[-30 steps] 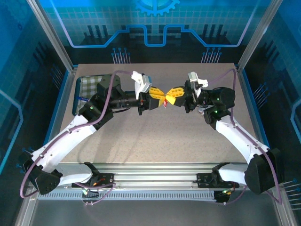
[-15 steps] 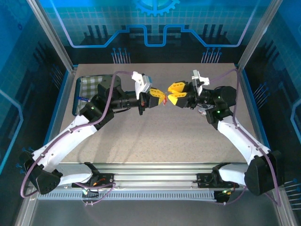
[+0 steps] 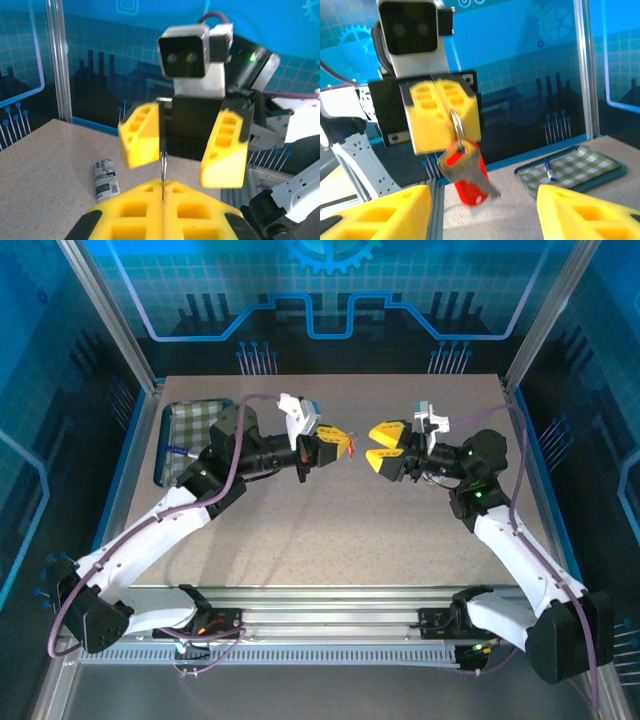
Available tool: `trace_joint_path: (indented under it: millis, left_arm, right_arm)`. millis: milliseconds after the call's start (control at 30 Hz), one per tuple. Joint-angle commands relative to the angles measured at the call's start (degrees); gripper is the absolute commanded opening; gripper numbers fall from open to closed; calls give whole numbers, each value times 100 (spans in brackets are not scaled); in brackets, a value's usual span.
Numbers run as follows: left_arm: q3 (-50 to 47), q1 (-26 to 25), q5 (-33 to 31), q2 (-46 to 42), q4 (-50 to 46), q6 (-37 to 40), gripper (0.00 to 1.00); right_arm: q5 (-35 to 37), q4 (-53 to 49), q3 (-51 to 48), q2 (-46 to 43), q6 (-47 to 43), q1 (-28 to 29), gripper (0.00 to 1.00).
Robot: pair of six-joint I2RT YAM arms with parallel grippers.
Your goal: Remove the keys from the keyring
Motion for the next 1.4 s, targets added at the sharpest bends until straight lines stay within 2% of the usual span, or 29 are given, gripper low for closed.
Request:
trace_joint_path:
  millis: [0,100,233,300,500,700,767,867,1000,1100,1167,1233,1367]
  left_arm:
    - [80,37,358,-32,222,-182,0]
    - [118,37,497,-41,149,-204,0]
    - [164,41,677,-41,20,-221,0]
    - [169,39,716,-41,-21,-236,0]
    - [130,46,655,-76,0,-209,0]
    - [151,49,655,-50,-6,-217,0]
    - [150,49,646,-58,0,-207,0]
    - [155,44,611,-59,-18,-200,0]
    - [147,52,580,-59,-35,-174,0]
    - [145,52,558,-67,-35,-172,0]
    - [147,63,584,-76,-49,-164,0]
    - [164,67,567,-84,-93,-142,0]
    - [127,104,535,-120,-114,-130,0]
  right_arm:
    - [-124,611,-116,89,64,219,60]
    - [-161,802,-23,275,86,380,63]
    - [-162,1545,70,563,533,427,63]
    - [-182,1611,140,617,565,435,61]
    - [-434,1452,288,623,522,610,52]
    - [-361,1049,323,515,189,694,52]
    - [-342,1000,331,515,134,710,57]
    - [-353,1012,341,524,121,714,58]
    - [-329,971,341,521,100,725,54]
    - [-300,878,341,500,56,729,42]
    - [-323,809,341,476,29,708,43]
    - [-303,769,303,433,7,671,50]
    - [-254,489,277,273,-174,635,43]
